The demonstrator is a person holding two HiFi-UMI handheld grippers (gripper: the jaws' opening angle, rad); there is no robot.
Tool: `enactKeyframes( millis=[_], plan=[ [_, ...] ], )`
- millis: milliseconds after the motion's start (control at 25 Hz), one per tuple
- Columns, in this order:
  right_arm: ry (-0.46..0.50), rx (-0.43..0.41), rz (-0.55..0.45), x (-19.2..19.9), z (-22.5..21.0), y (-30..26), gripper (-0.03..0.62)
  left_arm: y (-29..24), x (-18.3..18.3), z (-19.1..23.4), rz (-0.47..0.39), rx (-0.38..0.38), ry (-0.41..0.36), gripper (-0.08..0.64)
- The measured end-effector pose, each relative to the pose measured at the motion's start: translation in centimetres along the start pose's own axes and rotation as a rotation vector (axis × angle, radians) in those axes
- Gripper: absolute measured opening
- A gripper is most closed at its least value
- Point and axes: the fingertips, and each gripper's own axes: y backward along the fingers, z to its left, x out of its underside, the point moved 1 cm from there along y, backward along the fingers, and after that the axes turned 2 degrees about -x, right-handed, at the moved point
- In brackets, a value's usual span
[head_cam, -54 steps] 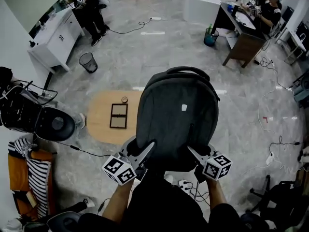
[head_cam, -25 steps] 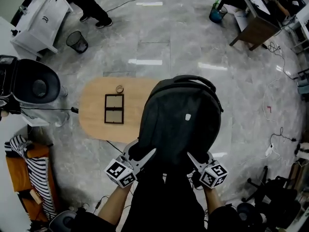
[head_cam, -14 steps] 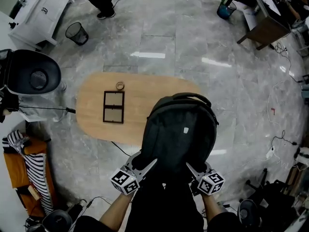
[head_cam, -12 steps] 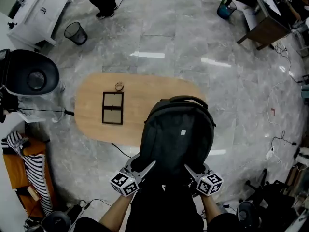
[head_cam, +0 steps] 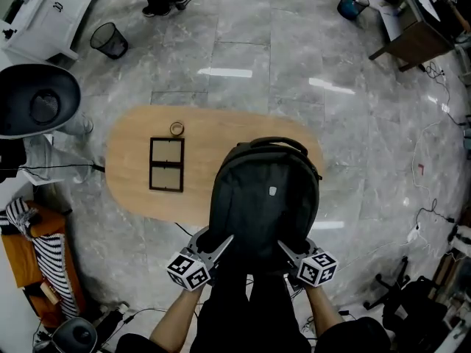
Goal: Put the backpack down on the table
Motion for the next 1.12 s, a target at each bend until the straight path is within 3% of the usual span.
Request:
enactKeyframes(
  millis=[560, 1120],
  plan=[
    [0.019, -0.025, -0.004, -8.1, -5.0, -7.8, 0.239, -8.3, -5.4, 6.3, -0.036, -0.028, -0.039, 0.247],
    [0.019, -0.044, 0.071, -8.6, -9.0, -12.2, 0.239, -11.9, -3.8, 10.7, -0.028, -0.118, -0.001, 0.247]
  ],
)
